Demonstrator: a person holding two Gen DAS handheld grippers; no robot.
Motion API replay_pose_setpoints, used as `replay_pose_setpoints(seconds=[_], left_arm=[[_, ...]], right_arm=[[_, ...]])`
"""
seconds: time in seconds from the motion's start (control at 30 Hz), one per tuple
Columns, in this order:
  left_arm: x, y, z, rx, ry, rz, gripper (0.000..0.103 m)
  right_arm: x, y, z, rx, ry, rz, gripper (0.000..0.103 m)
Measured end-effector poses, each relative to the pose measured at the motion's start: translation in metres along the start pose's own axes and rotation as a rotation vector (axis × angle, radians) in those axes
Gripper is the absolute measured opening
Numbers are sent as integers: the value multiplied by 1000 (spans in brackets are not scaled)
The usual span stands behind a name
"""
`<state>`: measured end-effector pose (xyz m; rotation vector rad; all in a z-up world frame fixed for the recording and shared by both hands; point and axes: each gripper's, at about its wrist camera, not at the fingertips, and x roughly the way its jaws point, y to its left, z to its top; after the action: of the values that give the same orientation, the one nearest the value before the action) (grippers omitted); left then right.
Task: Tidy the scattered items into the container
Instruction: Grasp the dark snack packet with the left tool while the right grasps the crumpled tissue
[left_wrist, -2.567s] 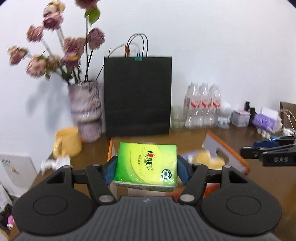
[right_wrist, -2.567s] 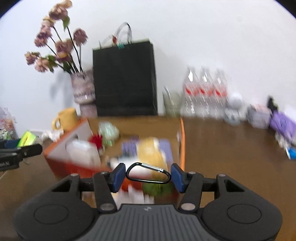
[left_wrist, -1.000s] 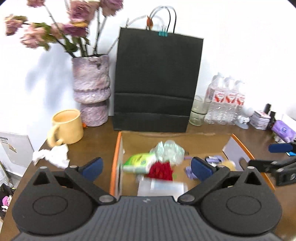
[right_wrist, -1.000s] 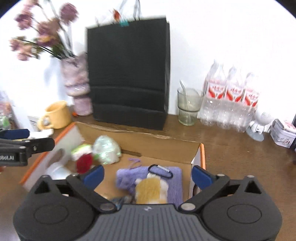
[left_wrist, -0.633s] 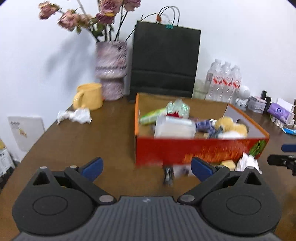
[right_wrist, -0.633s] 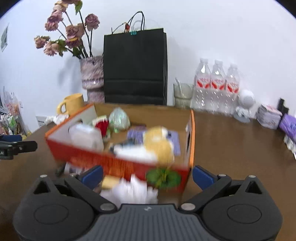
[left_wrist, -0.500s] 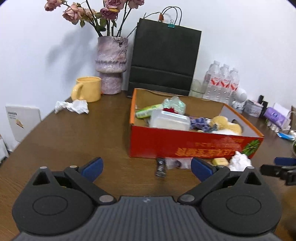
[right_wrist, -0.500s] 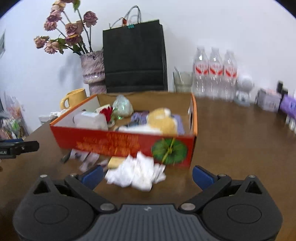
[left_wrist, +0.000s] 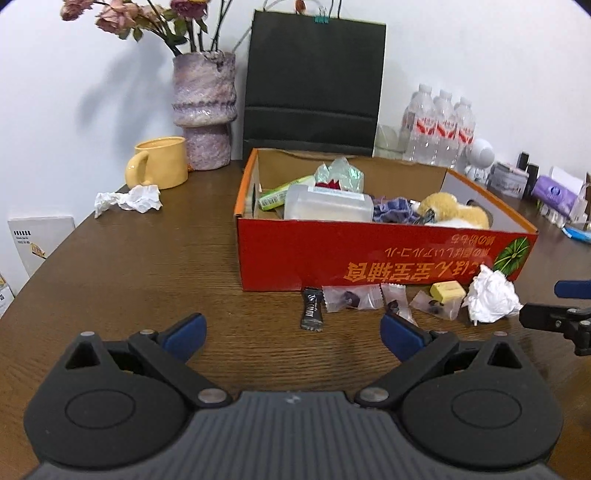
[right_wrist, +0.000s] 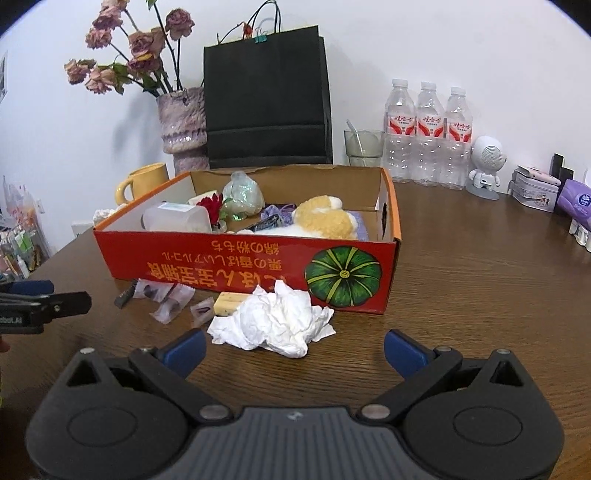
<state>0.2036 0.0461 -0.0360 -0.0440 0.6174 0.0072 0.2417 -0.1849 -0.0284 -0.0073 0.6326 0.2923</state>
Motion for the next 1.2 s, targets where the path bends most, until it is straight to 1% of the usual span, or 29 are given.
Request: replay_pose_setpoints(seconds=[0.13, 0.2, 0.27, 0.37, 0.4, 0.47, 0.5, 0.53, 0.57, 0.63, 0.7, 0.73, 0.77, 0.8, 0.83, 0.87, 0.97, 1.2], left_arm=[[11, -7, 7, 40, 15, 14, 97], [14, -7, 11, 37, 18, 23, 97], [17, -7, 14, 33, 22, 28, 89], [24, -7, 18, 40, 31, 38, 82], [27, -7, 20, 41, 38, 41, 79], [33, -7, 20, 38, 55, 40, 66], [37, -6, 20, 35, 65, 38, 63], [40, -6, 20, 34, 74, 37, 57], [44, -6, 19, 36, 82, 35, 52], [49, -6, 16, 41, 97, 28, 45], [50, -9, 14, 66, 85, 22, 41], [49, -10, 14, 72, 84, 10, 33], [49, -10, 14, 74, 83, -2, 26], [49, -11, 13, 76, 80, -6, 21], [48, -12, 12, 80, 77, -9, 13], [47, -12, 11, 82, 75, -12, 13], [45, -13, 8, 78, 61, -8, 12], [33, -17, 2, 95, 16, 19, 12]], right_arm=[[4, 4, 5, -28, -1, -7, 103], [6, 5, 8, -35, -4, -13, 103], [8, 6, 12, -43, -7, -21, 102], [15, 8, 17, -57, 0, -29, 98], [18, 9, 19, -62, 1, -28, 98], [24, 10, 23, -72, 3, -30, 96], [28, 11, 25, -72, 9, -32, 96], [32, 11, 26, -71, 16, -33, 92], [37, 11, 26, -67, 28, -31, 86], [44, 11, 23, -57, 56, -24, 81], [49, 10, 19, -49, 83, -18, 74], [51, 9, 17, -43, 94, -13, 65], [53, 8, 15, -34, 100, -6, 60], [52, 7, 14, -28, 96, 0, 57], [52, 7, 14, -26, 92, 2, 43], [51, 6, 14, -21, 88, 4, 35], [48, 4, 12, -10, 77, 11, 28], [43, 3, 8, -7, 59, 12, 26]])
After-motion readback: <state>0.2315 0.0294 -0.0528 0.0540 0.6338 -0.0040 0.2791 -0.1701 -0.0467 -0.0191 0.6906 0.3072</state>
